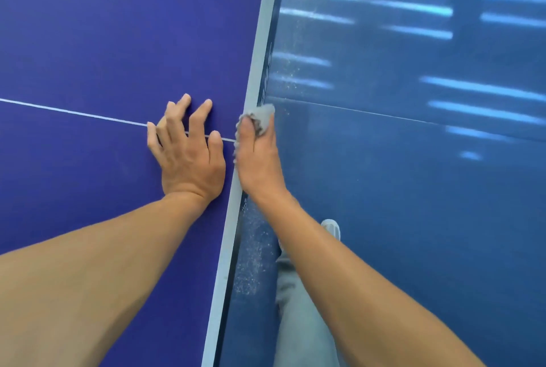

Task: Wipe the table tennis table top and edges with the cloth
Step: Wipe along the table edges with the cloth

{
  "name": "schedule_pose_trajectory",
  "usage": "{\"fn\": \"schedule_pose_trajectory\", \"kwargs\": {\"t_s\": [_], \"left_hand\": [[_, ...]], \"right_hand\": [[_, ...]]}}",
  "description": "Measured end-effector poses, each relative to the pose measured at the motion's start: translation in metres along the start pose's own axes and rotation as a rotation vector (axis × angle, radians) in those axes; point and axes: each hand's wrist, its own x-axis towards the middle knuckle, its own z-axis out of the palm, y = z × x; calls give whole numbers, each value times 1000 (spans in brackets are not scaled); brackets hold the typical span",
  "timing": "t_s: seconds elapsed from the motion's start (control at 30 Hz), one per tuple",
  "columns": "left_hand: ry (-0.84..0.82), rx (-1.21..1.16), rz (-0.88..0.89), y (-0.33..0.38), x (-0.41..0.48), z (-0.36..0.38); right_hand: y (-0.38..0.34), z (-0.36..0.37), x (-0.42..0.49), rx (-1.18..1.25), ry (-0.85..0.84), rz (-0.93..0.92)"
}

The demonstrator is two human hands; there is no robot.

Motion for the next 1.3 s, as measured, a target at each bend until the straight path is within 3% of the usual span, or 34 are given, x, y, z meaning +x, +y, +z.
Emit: {"fn": "schedule_pose_trajectory", "kwargs": {"t_s": [0.1,0.2,0.4,0.6,0.77,1.0,1.13,1.2,1.3], "left_hand": [[-23,31,8,0,1,-1],[-38,47,15,0,0,-2],[-56,66,24,0,0,-2],[-51,56,28,2,4,-4],[-46,53,25,-3,2,2],[-44,27,-8,4,7,-1],[-30,3,8,-4,8,3],[-36,15,11,-5,9,6],[-42,21,7,-2,7,5]], "right_hand": [[28,0,-49,-77,-112,47],[17,-3,-42,-127,-116,73],[-93,-18,95,-14,10,-63],[-193,-36,214,-47,143,-106],[-167,-21,182,31,212,-119],[-126,-28,116,-84,11,-56],[-169,-40,158,-85,64,-232],[-196,-40,186,-252,119,-332],[-202,-39,209,-747,151,-486]]}}
